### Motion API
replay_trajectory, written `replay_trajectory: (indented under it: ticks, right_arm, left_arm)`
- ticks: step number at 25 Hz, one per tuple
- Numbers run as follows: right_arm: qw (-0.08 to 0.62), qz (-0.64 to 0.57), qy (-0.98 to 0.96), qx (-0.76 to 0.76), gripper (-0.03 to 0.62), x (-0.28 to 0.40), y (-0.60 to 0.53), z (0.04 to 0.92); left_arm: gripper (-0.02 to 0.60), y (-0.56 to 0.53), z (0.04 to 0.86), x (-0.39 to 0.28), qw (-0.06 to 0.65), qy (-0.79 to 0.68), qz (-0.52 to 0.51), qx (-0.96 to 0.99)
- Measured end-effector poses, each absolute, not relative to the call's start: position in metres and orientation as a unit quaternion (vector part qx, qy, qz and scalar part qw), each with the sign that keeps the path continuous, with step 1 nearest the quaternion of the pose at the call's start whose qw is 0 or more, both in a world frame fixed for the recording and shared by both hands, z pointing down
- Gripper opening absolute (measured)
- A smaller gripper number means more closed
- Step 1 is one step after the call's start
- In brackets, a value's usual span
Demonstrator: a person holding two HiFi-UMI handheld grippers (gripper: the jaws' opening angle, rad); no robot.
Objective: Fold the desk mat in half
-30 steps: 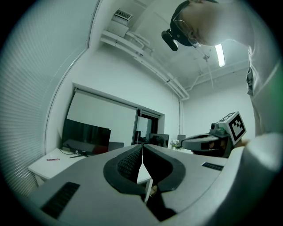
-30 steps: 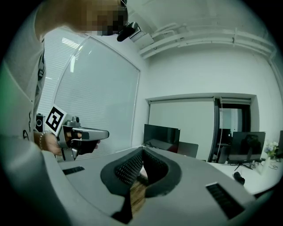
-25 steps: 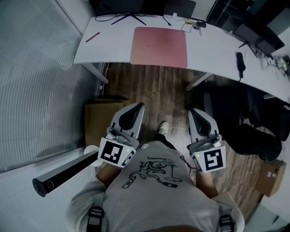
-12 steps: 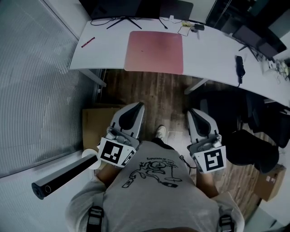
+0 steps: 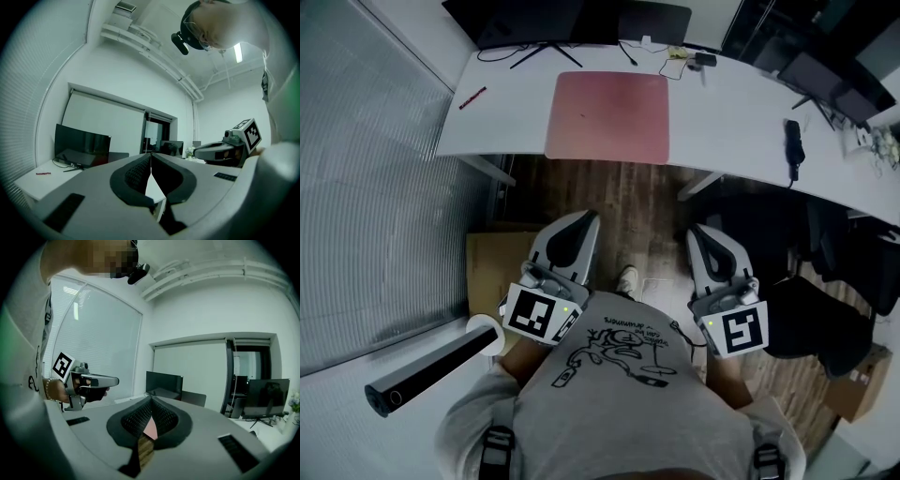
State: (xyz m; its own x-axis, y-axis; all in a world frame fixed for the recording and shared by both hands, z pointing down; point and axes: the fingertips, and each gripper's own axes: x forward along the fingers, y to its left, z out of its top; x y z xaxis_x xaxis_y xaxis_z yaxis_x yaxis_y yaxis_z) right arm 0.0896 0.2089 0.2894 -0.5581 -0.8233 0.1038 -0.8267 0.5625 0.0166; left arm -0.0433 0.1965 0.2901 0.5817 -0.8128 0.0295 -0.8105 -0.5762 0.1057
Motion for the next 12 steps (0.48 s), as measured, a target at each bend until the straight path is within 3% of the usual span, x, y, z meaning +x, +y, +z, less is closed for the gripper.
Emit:
replay_trajectory:
  ticks: [12]
  right_arm:
    - [0.050, 0.018, -0.883, 0.466, 0.009, 0.137, 0.181, 0.298]
  left_arm:
    - [0.023, 0.169, 0.296, 0.004, 0.054, -0.456, 0.002, 0.888]
